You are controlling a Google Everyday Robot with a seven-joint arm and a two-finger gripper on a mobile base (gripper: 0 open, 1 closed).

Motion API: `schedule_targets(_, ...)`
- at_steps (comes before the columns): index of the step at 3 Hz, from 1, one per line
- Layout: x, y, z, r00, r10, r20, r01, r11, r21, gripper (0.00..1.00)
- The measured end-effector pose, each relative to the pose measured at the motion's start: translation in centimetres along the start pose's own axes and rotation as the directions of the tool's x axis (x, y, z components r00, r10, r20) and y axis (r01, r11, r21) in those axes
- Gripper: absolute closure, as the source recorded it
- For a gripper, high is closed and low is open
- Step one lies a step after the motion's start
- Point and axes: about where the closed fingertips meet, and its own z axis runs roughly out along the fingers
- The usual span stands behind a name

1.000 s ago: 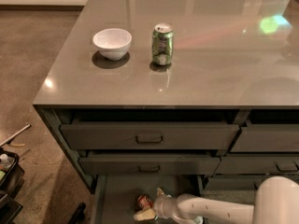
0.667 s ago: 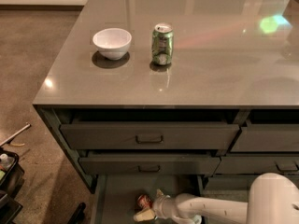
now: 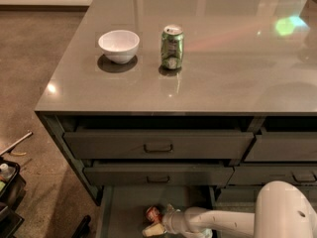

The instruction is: Pick coke can from bottom drawer and place on counter

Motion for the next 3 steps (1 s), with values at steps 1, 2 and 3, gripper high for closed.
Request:
schedule_targets(1,0.75,-0.34,0.47,1.000,0.016,-0.016,-0.016,0.9997,0.016,0.00)
schedule_targets(2,1.42,-0.55,0.56,0.999,0.027,-0.030,-0.026,0.9984,0.051,0.19)
schedule_targets(3,1.44,-0.57,0.56,0.999,0.027,-0.030,-0.026,0.9983,0.052,0.42)
